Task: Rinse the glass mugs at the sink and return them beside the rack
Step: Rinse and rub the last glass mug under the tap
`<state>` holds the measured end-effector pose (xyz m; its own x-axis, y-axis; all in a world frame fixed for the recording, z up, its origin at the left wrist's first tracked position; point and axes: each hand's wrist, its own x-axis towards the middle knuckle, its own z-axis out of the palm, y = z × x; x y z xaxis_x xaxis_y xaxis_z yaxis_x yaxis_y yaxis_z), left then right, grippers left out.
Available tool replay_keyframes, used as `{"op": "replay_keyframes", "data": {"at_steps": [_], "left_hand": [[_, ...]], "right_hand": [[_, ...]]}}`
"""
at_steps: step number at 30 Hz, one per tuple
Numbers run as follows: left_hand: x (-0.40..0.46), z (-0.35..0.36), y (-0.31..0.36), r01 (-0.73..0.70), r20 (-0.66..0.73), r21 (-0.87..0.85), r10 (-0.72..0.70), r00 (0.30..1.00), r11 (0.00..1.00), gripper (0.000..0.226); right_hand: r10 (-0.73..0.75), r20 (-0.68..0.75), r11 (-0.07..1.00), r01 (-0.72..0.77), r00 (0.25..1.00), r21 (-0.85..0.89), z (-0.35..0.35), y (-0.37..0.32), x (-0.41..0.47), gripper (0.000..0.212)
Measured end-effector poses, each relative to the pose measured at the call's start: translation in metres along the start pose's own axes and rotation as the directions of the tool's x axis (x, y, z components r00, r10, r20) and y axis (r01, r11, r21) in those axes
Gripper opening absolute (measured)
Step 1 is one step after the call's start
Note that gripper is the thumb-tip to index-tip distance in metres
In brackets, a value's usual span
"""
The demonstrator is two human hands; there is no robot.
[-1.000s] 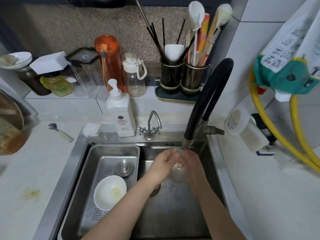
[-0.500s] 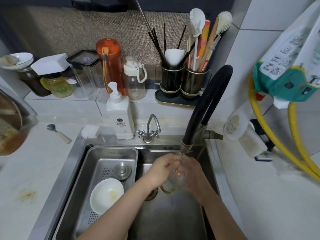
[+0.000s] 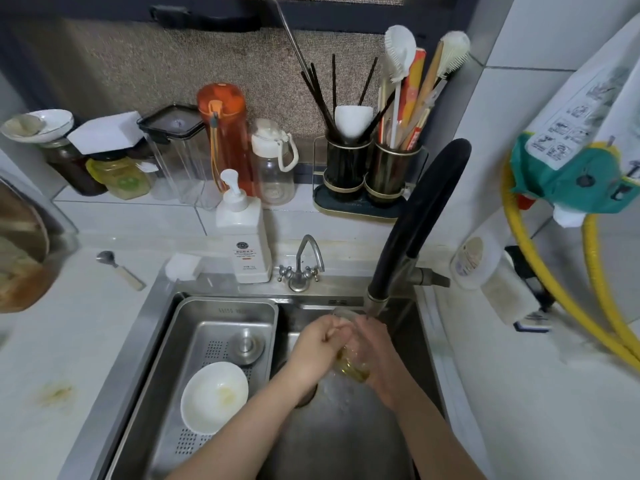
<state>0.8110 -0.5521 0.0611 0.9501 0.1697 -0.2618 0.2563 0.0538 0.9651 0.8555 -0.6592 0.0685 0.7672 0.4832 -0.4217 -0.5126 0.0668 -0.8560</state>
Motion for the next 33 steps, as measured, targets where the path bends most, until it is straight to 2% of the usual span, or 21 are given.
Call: {"op": "replay_keyframes", "data": {"at_steps": [2, 4, 6, 8, 11, 12, 14, 17, 19, 22, 26, 29, 33], "left_hand": [[-0.001, -0.006, 0.000, 0.054, -0.043, -0.092, -0.058, 0.997, 0.994, 0.016], [0.002, -0.009, 0.001, 0.141, -0.058, -0.214, -0.156, 0.986, 0.967, 0.022], [0.005, -0.010, 0.004, 0.180, -0.075, -0.244, -0.204, 0.976, 0.953, 0.026], [0.005, -0.008, 0.004, 0.146, -0.071, -0.219, -0.164, 0.984, 0.965, 0.027], [-0.004, -0.010, 0.002, 0.070, 0.006, -0.164, -0.070, 0.998, 0.984, 0.027], [-0.006, -0.011, -0.001, 0.059, 0.001, -0.150, -0.060, 0.998, 0.987, 0.027], [-0.005, -0.010, -0.005, 0.098, -0.096, -0.163, -0.114, 0.989, 0.982, 0.023], [0.000, -0.007, -0.006, 0.211, -0.191, -0.244, -0.261, 0.946, 0.946, 0.025], [0.001, -0.006, -0.002, 0.233, -0.239, -0.236, -0.289, 0.927, 0.943, 0.027], [0.004, -0.006, 0.001, 0.201, -0.250, -0.008, -0.196, 0.948, 0.980, 0.036], [-0.002, -0.003, 0.010, 0.060, -0.075, 0.251, -0.042, 0.996, 0.966, 0.033], [-0.010, -0.004, 0.005, 0.002, -0.057, 0.160, 0.007, 0.998, 0.987, 0.032], [-0.005, -0.005, -0.004, 0.063, -0.191, -0.053, -0.072, 0.979, 0.997, 0.037]], "right_hand": [[-0.013, -0.017, 0.995, 0.014, 1.000, 0.097, -0.003, 0.010, -0.004, 0.052], [-0.074, -0.080, 0.996, 0.077, 0.994, 0.036, -0.009, 0.021, -0.006, 0.051], [-0.092, -0.109, 0.996, 0.093, 0.990, 0.002, -0.008, 0.020, -0.004, 0.030], [-0.048, -0.077, 0.996, 0.053, 0.996, 0.070, -0.002, 0.015, 0.001, 0.008], [-0.012, -0.118, 0.996, 0.023, 0.993, 0.089, 0.004, 0.013, 0.006, 0.024], [-0.005, -0.153, 0.996, 0.019, 0.988, 0.087, 0.001, 0.015, 0.006, 0.024], [0.003, -0.193, 0.996, 0.014, 0.981, 0.088, 0.001, 0.015, 0.003, 0.022], [-0.057, -0.236, 0.996, 0.040, 0.970, -0.077, 0.006, 0.016, 0.001, 0.027], [-0.183, -0.222, 0.958, 0.124, 0.958, -0.258, 0.012, 0.015, -0.004, 0.020], [-0.261, -0.246, 0.928, 0.172, 0.933, -0.331, 0.013, 0.016, -0.007, 0.016], [-0.218, -0.377, 0.970, 0.158, 0.900, -0.184, 0.000, 0.014, -0.003, 0.015], [-0.211, -0.340, 0.973, 0.164, 0.917, -0.164, -0.001, 0.013, -0.001, 0.014], [-0.293, -0.279, 0.944, 0.231, 0.915, -0.236, 0.009, 0.021, -0.006, 0.014]]}}
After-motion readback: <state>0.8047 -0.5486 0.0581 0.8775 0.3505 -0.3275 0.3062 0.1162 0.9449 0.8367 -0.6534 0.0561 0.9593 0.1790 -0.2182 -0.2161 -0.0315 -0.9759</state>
